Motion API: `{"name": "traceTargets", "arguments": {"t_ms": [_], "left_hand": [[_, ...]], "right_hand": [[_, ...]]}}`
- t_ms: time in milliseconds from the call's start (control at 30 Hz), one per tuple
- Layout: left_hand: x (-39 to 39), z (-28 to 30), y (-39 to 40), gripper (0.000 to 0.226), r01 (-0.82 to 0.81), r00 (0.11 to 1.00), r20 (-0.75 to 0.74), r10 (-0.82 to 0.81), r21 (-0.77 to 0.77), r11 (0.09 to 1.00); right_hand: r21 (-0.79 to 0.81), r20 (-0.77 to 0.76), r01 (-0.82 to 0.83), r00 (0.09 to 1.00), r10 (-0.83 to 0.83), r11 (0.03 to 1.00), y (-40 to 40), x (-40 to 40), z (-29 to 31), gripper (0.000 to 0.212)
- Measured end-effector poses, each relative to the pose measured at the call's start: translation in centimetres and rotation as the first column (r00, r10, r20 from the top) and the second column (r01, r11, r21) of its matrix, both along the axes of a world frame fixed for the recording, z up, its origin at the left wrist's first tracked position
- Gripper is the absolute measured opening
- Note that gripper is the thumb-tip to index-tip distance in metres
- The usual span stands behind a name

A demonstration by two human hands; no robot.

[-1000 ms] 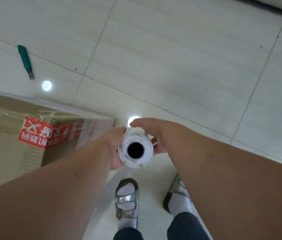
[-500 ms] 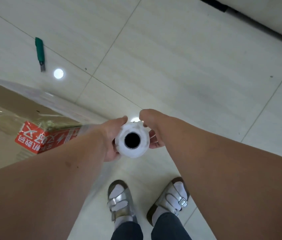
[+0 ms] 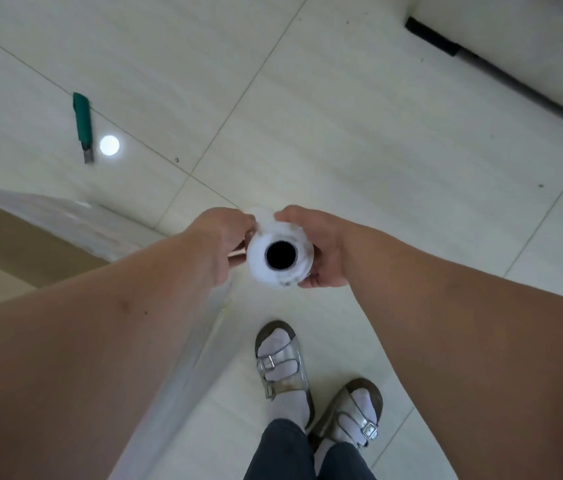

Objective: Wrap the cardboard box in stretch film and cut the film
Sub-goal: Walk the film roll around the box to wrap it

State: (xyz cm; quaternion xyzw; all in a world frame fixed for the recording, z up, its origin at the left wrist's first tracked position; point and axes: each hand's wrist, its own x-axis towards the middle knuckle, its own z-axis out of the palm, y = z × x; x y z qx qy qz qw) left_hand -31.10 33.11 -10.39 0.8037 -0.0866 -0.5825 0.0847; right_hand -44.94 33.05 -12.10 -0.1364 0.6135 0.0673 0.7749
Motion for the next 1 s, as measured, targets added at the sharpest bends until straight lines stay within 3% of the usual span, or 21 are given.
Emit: {"name": "traceTargets", "arguments": {"t_ms": [100, 133, 200, 300, 400, 600, 833, 1000], "left_hand": [[1.4, -0.5, -1.6, 0.008, -0.016, 1.000, 0.001, 0.016, -0.040, 0.999], [1.8, -0.9, -1.8, 0.007, -0.041, 0.999, -0.006, 0.041, 0.007, 0.999], [2.4, -1.6, -1.5, 0.029, -0.074, 0.994, -0.073, 0.086, 0.148, 0.986], [2.6, -2.1, -0.6, 0.035, -0.169, 0.955, -0.187, 0.229, 0.292, 0.942], [2.5, -2.4, -0.6, 0.025, -0.192, 0.962, -0.144, 0.230, 0.240, 0.952], [2.6, -2.3, -2.2, 0.023, -0.206, 0.964, -0.122, 0.237, 0.222, 0.953], [4.2, -1.2, -5.9, 0.033, -0.175, 0.967, -0.150, 0.208, 0.207, 0.963], [6.2, 0.2, -9.6, 0.019, -0.220, 0.970, -0.091, 0.226, 0.079, 0.972]], "right_hand": [[0.007, -0.061, 0.037, 0.997, -0.037, 0.999, -1.3, 0.7, -0.7, 0.037], [-0.003, -0.073, 0.051, 0.996, -0.051, 0.999, -1.6, 1.1, -0.6, 0.033], [-0.021, -0.107, 0.061, 0.992, -0.063, 0.998, -2.5, 2.0, -0.5, 0.020], [0.018, -0.128, -0.028, 0.991, 0.030, 0.999, -3.2, 2.7, -0.6, 0.030], [0.091, -0.067, -0.087, 0.993, 0.093, 0.992, -3.8, 2.8, -0.2, 0.049], [0.033, -0.105, -0.271, 0.956, 0.273, 0.962, -6.4, 2.3, -1.6, 0.069], [0.007, -0.033, -0.248, 0.968, 0.248, 0.969, -9.8, 4.6, -1.6, 0.045], [0.017, 0.030, -0.136, 0.990, 0.135, 0.991, -12.9, 6.9, -1.9, 0.037]]}}
